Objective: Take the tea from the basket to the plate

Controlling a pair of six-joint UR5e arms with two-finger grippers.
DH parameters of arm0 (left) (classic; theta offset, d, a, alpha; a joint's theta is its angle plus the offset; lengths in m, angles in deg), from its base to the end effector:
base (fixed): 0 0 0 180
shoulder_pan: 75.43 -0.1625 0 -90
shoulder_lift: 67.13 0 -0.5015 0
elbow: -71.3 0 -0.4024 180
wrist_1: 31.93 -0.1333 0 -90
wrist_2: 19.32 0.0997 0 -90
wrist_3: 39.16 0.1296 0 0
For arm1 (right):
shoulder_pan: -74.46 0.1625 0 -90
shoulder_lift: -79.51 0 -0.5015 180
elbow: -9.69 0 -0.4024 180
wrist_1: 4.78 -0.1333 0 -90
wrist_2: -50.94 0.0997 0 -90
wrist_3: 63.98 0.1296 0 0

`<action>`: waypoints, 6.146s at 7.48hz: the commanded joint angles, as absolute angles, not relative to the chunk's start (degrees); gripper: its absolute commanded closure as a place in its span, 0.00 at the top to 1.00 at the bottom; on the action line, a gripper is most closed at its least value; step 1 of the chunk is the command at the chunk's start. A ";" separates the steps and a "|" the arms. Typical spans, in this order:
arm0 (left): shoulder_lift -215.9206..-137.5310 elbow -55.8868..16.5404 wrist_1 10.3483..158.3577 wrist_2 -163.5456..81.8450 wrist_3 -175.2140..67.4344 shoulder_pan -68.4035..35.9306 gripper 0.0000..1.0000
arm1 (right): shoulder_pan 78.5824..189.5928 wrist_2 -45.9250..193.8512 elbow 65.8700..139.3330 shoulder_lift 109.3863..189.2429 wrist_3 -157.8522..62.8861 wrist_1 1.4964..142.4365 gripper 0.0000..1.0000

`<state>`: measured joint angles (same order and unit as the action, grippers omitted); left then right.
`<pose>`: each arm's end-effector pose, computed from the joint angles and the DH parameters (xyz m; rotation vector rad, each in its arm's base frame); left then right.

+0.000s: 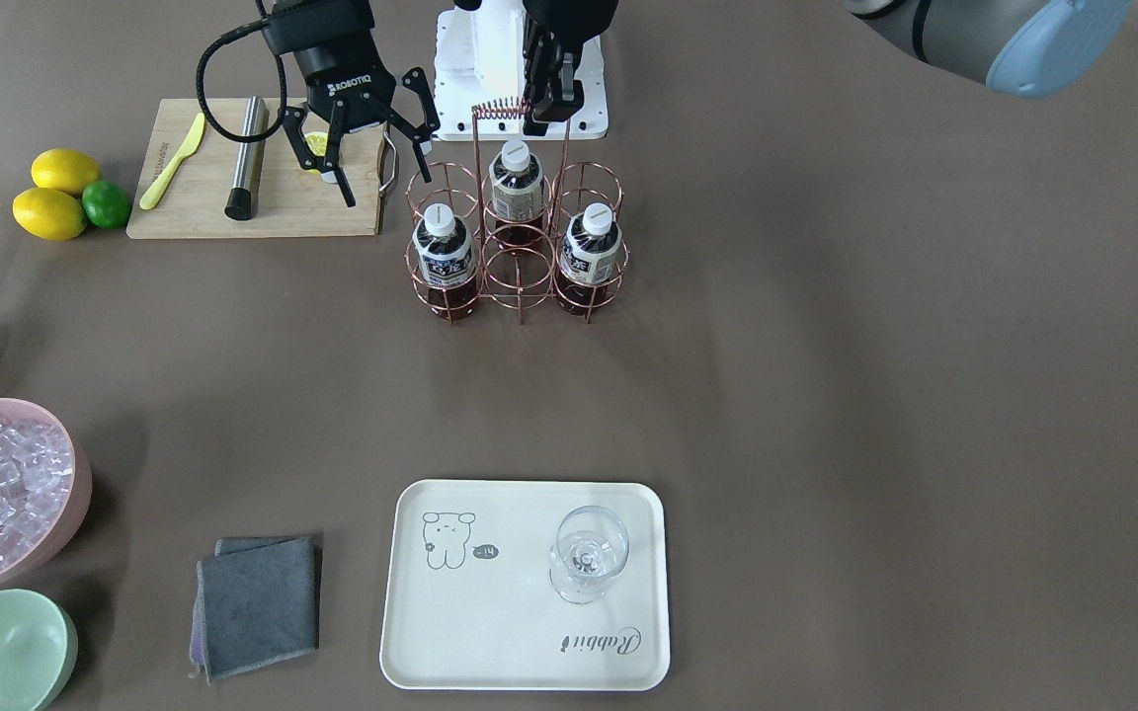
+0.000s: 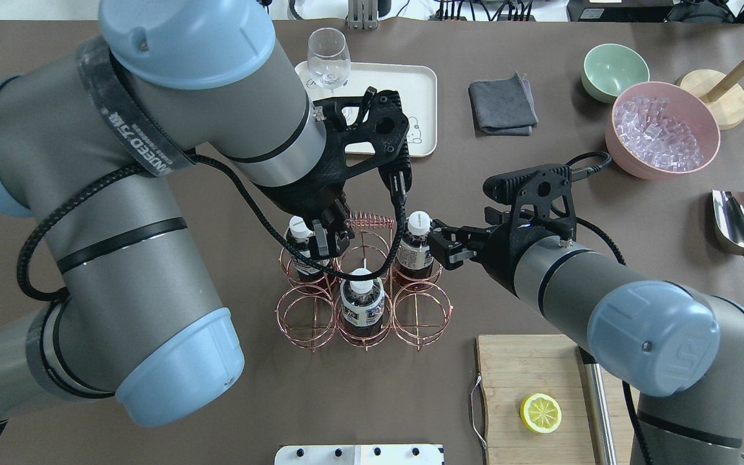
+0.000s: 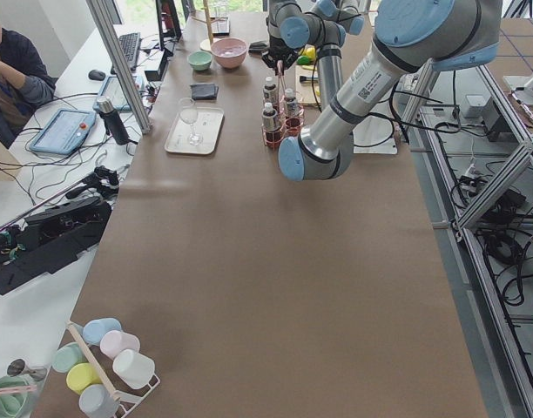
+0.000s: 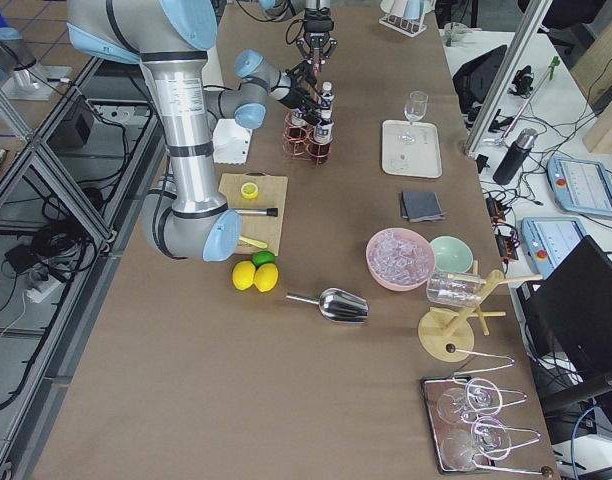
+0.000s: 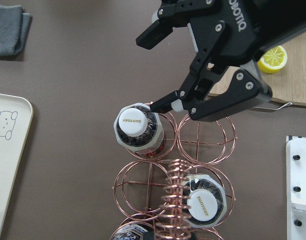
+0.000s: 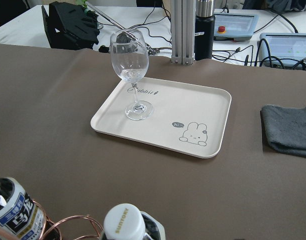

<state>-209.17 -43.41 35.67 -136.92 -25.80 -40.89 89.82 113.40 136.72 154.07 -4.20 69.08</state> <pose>0.4849 -0.4227 0.0652 0.7668 0.8114 1.3127 -0.4522 -0.3246 0.2759 0.8397 -0.9148 0.0625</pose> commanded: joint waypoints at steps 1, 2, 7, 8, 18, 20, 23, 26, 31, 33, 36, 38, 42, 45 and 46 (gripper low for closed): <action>-209.16 -43.40 35.66 -136.91 -25.80 -40.80 0.00 | 88.87 112.11 136.87 154.04 -7.11 68.79 0.84; -209.16 -43.49 35.66 -136.91 -25.80 -40.80 0.00 | 88.52 112.29 136.87 154.04 -11.12 68.52 0.84; -208.20 -43.40 36.62 -136.91 -25.80 -40.89 0.00 | 88.69 117.03 130.21 161.69 -28.21 37.42 0.84; -207.50 -43.40 37.24 -136.91 -25.80 -40.89 0.00 | 91.04 119.56 129.93 161.34 -28.30 37.49 0.84; -207.40 -43.40 37.68 -136.91 -25.89 -40.89 0.00 | 95.03 124.07 124.66 155.18 -27.51 38.02 0.85; -207.49 -43.66 37.77 -136.91 -27.20 -40.89 0.00 | 94.41 123.80 124.22 154.92 -27.51 38.02 0.85; -207.49 -43.84 37.68 -136.92 -27.29 -40.89 0.00 | 93.53 122.67 124.22 155.09 -27.42 38.02 0.78; -207.49 -43.75 37.68 -136.91 -27.29 -40.89 0.00 | 92.83 121.78 124.22 154.74 -27.42 38.11 0.37; -207.49 -43.75 37.68 -136.91 -27.29 -40.89 0.00 | 92.91 122.39 133.29 154.92 -27.42 49.10 0.00; -207.49 -43.75 37.68 -136.91 -27.29 -40.89 0.00 | 92.83 122.40 137.30 154.48 -27.07 53.83 0.00; -207.49 -43.75 37.68 -136.91 -27.29 -40.89 0.00 | 97.63 130.44 146.95 154.04 -26.89 66.38 0.00; -207.49 -43.75 37.68 -136.91 -27.29 -40.89 0.00 | 110.16 144.55 148.21 146.53 -26.81 76.20 0.00; -207.49 -43.75 37.68 -136.91 -27.29 -40.89 0.00 | 119.00 148.85 136.58 145.95 -28.73 70.34 0.00; -207.40 -43.75 37.68 -136.91 -27.29 -40.89 0.00 | 121.56 147.37 119.78 146.57 -27.52 50.13 0.00; -207.32 -43.75 37.68 -136.91 -27.29 -40.80 0.00 | 121.57 144.22 117.30 145.52 -25.77 46.76 0.00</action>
